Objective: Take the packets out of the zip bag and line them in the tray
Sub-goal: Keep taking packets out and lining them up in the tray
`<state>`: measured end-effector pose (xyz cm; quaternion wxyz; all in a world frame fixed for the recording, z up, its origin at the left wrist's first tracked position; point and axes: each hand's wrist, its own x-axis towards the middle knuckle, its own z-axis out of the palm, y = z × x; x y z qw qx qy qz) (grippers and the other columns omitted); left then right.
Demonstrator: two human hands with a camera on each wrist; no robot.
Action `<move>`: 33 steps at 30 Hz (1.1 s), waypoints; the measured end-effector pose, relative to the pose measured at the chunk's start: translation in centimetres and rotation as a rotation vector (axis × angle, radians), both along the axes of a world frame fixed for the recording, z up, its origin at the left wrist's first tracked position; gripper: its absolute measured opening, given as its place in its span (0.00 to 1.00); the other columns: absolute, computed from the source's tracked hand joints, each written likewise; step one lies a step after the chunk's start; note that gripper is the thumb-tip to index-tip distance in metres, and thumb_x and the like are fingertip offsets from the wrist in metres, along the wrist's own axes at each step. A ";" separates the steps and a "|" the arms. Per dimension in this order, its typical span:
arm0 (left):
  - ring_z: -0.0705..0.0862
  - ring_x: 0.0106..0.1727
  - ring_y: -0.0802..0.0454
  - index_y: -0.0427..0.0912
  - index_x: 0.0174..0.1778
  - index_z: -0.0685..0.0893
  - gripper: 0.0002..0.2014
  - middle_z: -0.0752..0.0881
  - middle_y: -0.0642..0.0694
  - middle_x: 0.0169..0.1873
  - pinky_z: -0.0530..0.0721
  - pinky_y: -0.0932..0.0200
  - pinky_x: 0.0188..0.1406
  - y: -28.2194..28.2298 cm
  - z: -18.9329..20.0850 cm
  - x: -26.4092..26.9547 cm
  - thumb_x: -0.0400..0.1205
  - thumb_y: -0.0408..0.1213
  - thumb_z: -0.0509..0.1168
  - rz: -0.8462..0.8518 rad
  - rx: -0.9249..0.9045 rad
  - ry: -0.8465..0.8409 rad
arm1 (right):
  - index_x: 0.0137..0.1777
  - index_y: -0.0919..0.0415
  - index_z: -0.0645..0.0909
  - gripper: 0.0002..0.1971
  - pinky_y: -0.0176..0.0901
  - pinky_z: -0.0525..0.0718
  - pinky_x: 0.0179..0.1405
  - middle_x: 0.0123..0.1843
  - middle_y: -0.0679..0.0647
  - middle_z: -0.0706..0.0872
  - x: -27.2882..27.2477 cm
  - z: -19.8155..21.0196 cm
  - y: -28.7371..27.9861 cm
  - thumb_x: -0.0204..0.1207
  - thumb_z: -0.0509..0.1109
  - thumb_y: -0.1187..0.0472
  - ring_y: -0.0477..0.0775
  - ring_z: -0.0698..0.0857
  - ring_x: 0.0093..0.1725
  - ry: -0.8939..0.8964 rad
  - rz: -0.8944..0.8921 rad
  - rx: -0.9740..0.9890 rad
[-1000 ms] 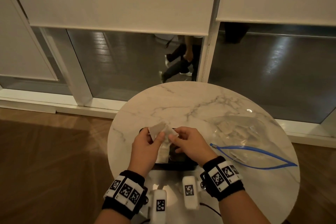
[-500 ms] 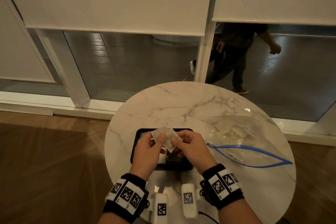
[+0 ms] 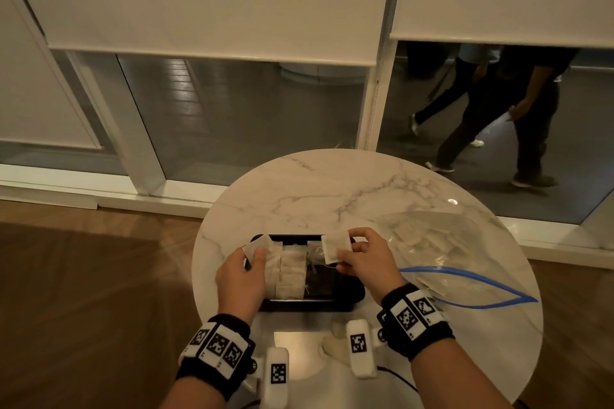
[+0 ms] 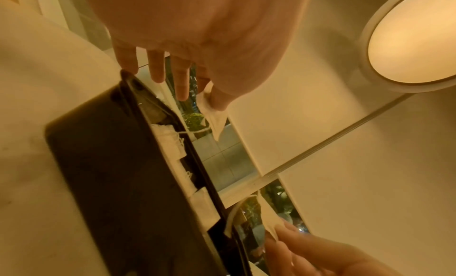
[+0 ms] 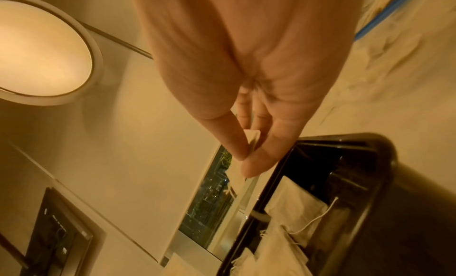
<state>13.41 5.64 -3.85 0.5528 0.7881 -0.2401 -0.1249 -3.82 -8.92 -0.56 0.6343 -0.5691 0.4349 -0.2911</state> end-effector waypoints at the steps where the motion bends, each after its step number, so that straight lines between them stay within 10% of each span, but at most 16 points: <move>1: 0.85 0.53 0.50 0.50 0.50 0.84 0.09 0.87 0.53 0.47 0.84 0.47 0.60 -0.1 -0.2 0.1 0.88 0.49 0.64 -0.010 0.003 0.027 | 0.63 0.57 0.77 0.20 0.52 0.93 0.45 0.53 0.65 0.87 -0.1 -0.1 -0.2 0.76 0.73 0.76 0.61 0.91 0.48 0.005 0.004 0.004; 8: 0.84 0.57 0.53 0.52 0.66 0.83 0.13 0.87 0.55 0.54 0.83 0.52 0.63 -0.3 -1.7 0.0 0.87 0.48 0.65 -0.063 0.023 0.044 | 0.58 0.55 0.83 0.17 0.52 0.93 0.43 0.58 0.64 0.84 0.2 -1.3 -1.2 0.76 0.72 0.76 0.63 0.89 0.54 0.100 0.033 0.007; 22: 0.89 0.59 0.45 0.49 0.55 0.88 0.11 0.93 0.47 0.53 0.86 0.39 0.65 0.6 -4.0 1.1 0.87 0.50 0.65 -0.033 -0.229 0.545 | 0.53 0.55 0.80 0.14 0.53 0.94 0.43 0.51 0.57 0.86 1.5 -1.7 -1.8 0.72 0.76 0.71 0.57 0.88 0.48 0.434 0.033 -0.087; 33: 0.88 0.61 0.49 0.49 0.60 0.87 0.11 0.92 0.49 0.55 0.86 0.47 0.62 0.4 -3.8 1.3 0.87 0.49 0.65 -0.062 -0.237 0.568 | 0.54 0.66 0.87 0.10 0.49 0.89 0.53 0.51 0.61 0.89 3.9 -1.5 -1.6 0.76 0.68 0.66 0.62 0.88 0.52 0.721 0.051 -0.201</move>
